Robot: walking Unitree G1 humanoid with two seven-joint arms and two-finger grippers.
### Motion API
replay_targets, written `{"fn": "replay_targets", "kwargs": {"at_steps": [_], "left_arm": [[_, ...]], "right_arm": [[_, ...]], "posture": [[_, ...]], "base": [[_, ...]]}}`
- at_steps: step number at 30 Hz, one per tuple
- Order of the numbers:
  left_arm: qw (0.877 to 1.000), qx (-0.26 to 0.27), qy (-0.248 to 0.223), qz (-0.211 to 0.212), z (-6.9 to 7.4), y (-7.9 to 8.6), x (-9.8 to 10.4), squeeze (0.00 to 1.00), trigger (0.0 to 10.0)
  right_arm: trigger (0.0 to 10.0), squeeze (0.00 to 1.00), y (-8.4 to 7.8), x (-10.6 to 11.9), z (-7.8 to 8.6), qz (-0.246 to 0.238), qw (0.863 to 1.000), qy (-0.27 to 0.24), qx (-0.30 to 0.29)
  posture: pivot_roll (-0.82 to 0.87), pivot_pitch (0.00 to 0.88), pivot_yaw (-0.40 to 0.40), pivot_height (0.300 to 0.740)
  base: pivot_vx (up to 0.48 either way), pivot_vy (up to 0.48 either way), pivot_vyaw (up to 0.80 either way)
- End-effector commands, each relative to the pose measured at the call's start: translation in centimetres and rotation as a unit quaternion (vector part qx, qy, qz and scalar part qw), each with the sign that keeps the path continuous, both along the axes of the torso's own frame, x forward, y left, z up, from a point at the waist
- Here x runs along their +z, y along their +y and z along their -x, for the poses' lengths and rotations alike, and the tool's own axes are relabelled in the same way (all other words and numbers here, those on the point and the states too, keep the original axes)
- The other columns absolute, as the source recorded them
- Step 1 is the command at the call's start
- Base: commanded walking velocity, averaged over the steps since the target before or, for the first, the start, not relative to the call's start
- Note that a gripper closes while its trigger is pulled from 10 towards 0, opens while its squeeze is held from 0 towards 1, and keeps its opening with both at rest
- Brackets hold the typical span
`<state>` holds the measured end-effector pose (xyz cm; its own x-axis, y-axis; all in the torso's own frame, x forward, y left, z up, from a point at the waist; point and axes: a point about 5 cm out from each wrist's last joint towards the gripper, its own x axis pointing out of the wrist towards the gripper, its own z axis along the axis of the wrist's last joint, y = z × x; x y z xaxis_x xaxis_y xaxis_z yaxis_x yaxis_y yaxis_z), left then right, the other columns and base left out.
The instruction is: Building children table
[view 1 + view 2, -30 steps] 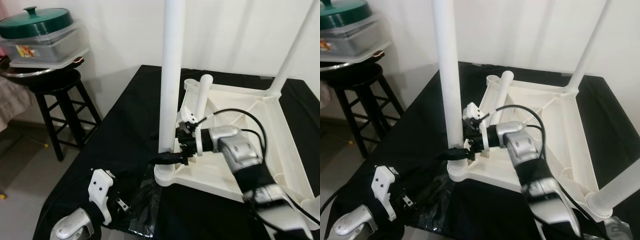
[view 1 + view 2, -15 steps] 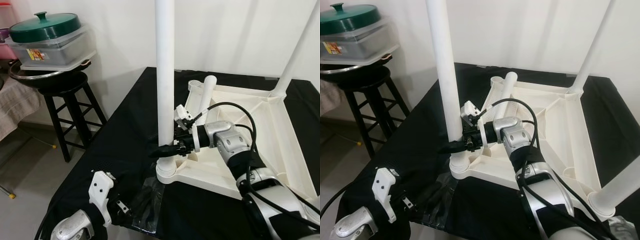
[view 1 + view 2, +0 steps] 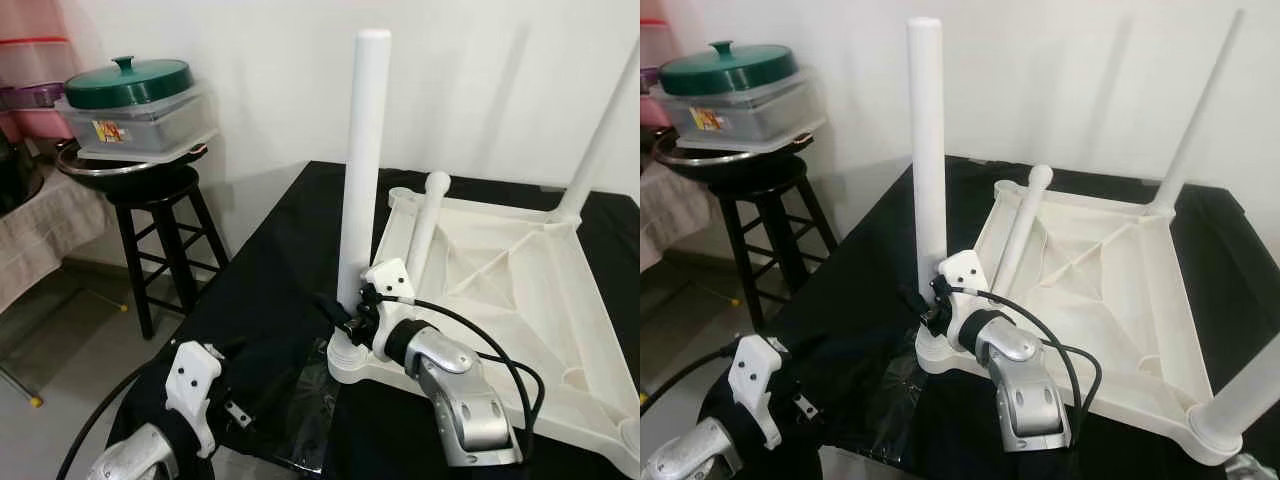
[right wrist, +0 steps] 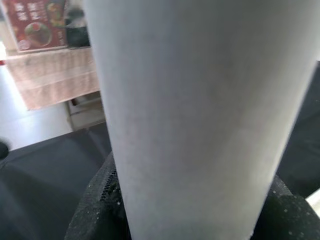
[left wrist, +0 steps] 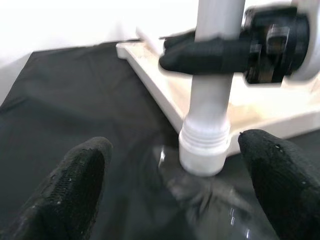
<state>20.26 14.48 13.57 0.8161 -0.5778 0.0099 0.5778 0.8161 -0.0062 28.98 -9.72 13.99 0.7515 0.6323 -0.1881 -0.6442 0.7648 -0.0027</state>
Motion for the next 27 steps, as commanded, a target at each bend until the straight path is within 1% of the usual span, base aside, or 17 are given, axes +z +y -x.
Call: {"fn": "replay_targets", "kwargs": {"at_steps": [1,2,3,4,5,6,8,13,14,15,16,18,19,20,21,26,27], "left_arm": [[1.0,-0.015,-0.013,0.013,-0.3,-1.1,1.3,0.0,10.0],[0.999,-0.026,-0.019,0.021,-0.5,-2.2,2.3,0.0,10.0],[0.999,-0.026,-0.019,0.021,-0.5,-2.2,2.3,0.0,10.0],[0.999,-0.033,-0.017,0.027,-0.7,-3.1,2.9,0.0,10.0],[0.999,-0.033,-0.017,0.027,-0.7,-3.1,2.9,0.0,10.0],[0.999,-0.038,-0.009,0.032,-0.8,-3.9,3.1,0.0,10.0],[0.999,-0.039,0.0,0.032,-0.8,-4.1,2.8,0.0,10.0],[0.999,-0.04,0.002,0.033,-0.8,-4.1,2.8,0.0,10.0],[0.999,-0.039,0.004,0.033,-0.8,-4.1,2.8,0.0,10.0],[0.999,-0.039,0.004,0.033,-0.8,-4.1,2.8,0.0,10.0],[0.999,-0.037,0.007,0.035,-0.9,-4.3,2.9,0.0,10.0],[0.999,-0.037,0.007,0.035,-0.9,-4.3,2.9,0.0,10.0],[0.999,-0.037,0.01,0.036,-0.9,-4.4,3.0,0.0,10.0],[0.999,-0.037,0.01,0.036,-0.9,-4.4,3.0,0.0,10.0],[0.998,-0.033,0.026,0.039,-0.8,-4.8,3.0,0.0,10.0],[0.998,-0.029,0.039,0.038,-0.6,-5.0,2.9,0.0,10.0],[0.998,-0.024,0.045,0.039,-0.4,-4.9,2.7,0.0,10.0]], "right_arm": [[0.8,0.0,-0.5,-3.2,0.2,0.029,0.997,0.076,0.0],[10.0,0.0,-0.2,-2.6,-0.1,0.026,0.997,0.069,0.0],[10.0,0.0,-0.2,-2.6,-0.1,0.026,0.997,0.069,0.0],[10.0,0.26,0.3,-1.7,-0.7,0.02,0.998,0.057,0.021],[10.0,0.26,0.3,-1.7,-0.7,0.02,0.998,0.057,0.021],[10.0,1.0,1.1,0.0,-1.4,0.007,0.996,0.042,0.075],[10.0,1.0,1.1,1.1,-1.8,0.012,0.992,0.024,0.123],[10.0,1.0,0.9,1.3,-2.0,0.018,0.99,0.019,0.138],[10.0,0.84,0.7,1.4,-2.1,0.032,0.985,0.02,0.166],[10.0,0.84,0.7,1.4,-2.1,0.032,0.985,0.02,0.166],[10.0,0.0,0.3,1.5,-2.3,0.043,0.975,0.018,0.216],[10.0,0.0,0.3,1.5,-2.3,0.043,0.975,0.018,0.216],[10.0,0.0,0.0,1.8,-2.6,0.049,0.962,0.012,0.268],[10.0,0.0,0.0,1.8,-2.6,0.049,0.962,0.012,0.268],[10.0,0.0,0.0,3.1,-4.1,0.042,0.939,0.007,0.341],[10.0,0.0,0.4,4.2,-5.3,0.017,0.93,0.016,0.368],[4.4,0.0,0.3,4.4,-5.5,0.018,0.926,0.02,0.376]], "posture": [[-0.01,0.0,0.044,0.74],[-0.01,0.0,0.052,0.74],[-0.01,0.0,0.052,0.74],[-0.01,0.0,0.062,0.74],[-0.01,0.0,0.062,0.74],[-0.01,0.0,0.073,0.74],[-0.01,0.0,0.078,0.74],[-0.01,0.0,0.078,0.74],[-0.01,0.0,0.086,0.74],[-0.01,0.0,0.086,0.74],[-0.01,0.0,0.088,0.74],[-0.01,0.0,0.088,0.74],[0.0,0.0,0.097,0.74],[0.0,0.0,0.097,0.74],[0.0,0.0,0.095,0.74],[0.0,0.0,0.093,0.74],[0.01,0.0,0.091,0.74]], "base": [[0.0,0.0,0.0],[0.0,0.0,0.0],[0.0,0.0,0.0],[0.0,0.0,0.0],[0.0,0.0,0.0],[0.0,0.0,0.0],[0.0,0.0,0.0],[0.0,0.0,0.0],[0.0,0.0,0.0],[0.0,0.0,0.0],[0.0,0.0,0.0],[0.0,0.0,0.0],[0.0,0.0,0.0],[0.0,0.0,0.0],[0.0,0.0,0.0],[0.0,0.0,0.0],[0.0,0.0,0.0]]}}
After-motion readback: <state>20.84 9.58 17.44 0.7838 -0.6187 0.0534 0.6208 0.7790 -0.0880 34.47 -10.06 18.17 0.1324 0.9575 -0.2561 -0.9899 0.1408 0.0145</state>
